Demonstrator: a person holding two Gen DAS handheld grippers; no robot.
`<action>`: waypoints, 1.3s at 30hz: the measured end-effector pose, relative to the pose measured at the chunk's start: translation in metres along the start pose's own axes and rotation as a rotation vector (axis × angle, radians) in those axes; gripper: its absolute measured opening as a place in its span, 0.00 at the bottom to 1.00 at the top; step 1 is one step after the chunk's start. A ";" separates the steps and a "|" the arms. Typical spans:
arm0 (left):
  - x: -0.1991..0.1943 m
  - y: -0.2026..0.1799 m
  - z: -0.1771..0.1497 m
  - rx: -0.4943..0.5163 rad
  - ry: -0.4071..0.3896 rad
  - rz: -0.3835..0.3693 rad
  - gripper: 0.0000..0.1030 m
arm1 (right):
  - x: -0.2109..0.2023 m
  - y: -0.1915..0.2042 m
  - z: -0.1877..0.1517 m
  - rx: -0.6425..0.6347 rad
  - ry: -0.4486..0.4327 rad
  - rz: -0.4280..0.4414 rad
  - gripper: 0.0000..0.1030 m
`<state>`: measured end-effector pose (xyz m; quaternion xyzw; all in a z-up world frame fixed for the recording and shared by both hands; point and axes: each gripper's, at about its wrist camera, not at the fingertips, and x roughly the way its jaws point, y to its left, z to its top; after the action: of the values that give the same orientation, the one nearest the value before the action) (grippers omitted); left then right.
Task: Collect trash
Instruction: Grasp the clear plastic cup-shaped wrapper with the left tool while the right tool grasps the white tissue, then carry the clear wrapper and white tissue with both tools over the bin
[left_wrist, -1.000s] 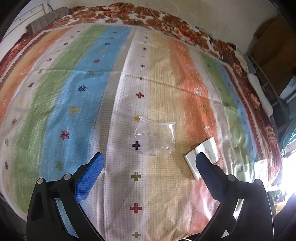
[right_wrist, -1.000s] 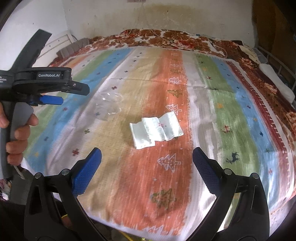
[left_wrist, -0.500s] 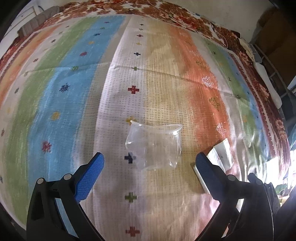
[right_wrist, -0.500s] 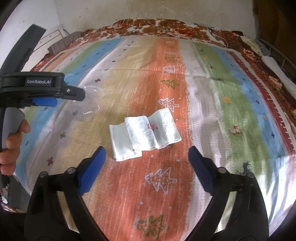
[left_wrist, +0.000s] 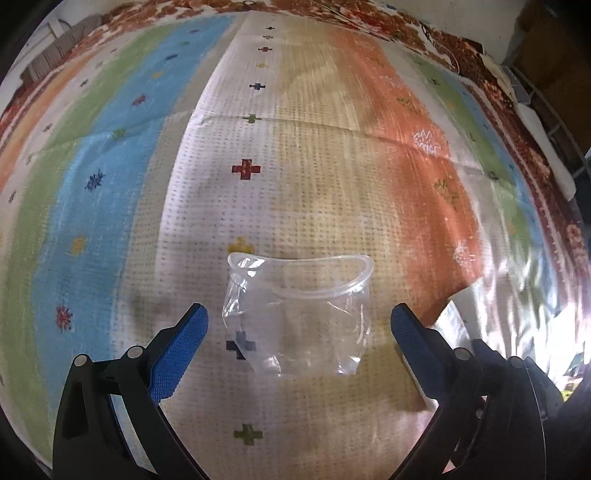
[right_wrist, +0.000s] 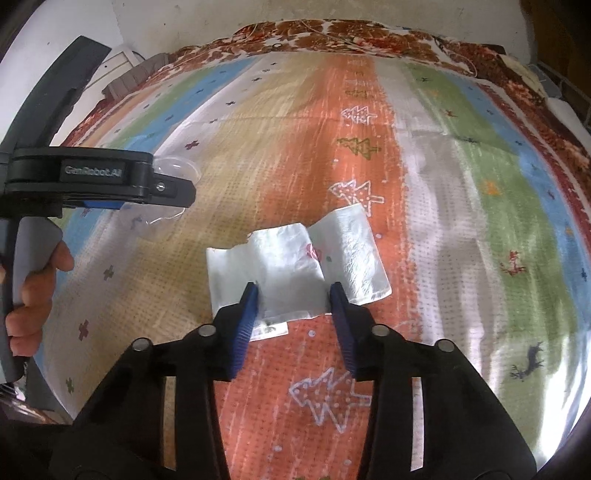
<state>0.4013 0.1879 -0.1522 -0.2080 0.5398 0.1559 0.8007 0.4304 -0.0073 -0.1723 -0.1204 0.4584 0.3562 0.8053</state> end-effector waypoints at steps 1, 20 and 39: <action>0.001 -0.001 0.000 0.007 -0.002 0.008 0.94 | 0.000 0.000 0.000 -0.001 0.000 0.001 0.32; -0.024 0.013 0.002 0.005 -0.042 -0.008 0.73 | -0.022 0.001 0.002 0.046 0.036 0.000 0.04; -0.120 0.000 -0.063 0.036 -0.101 -0.081 0.73 | -0.136 0.033 -0.024 -0.002 -0.017 0.054 0.04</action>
<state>0.3064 0.1535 -0.0618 -0.2070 0.4928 0.1239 0.8361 0.3480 -0.0586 -0.0689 -0.1059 0.4541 0.3792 0.7992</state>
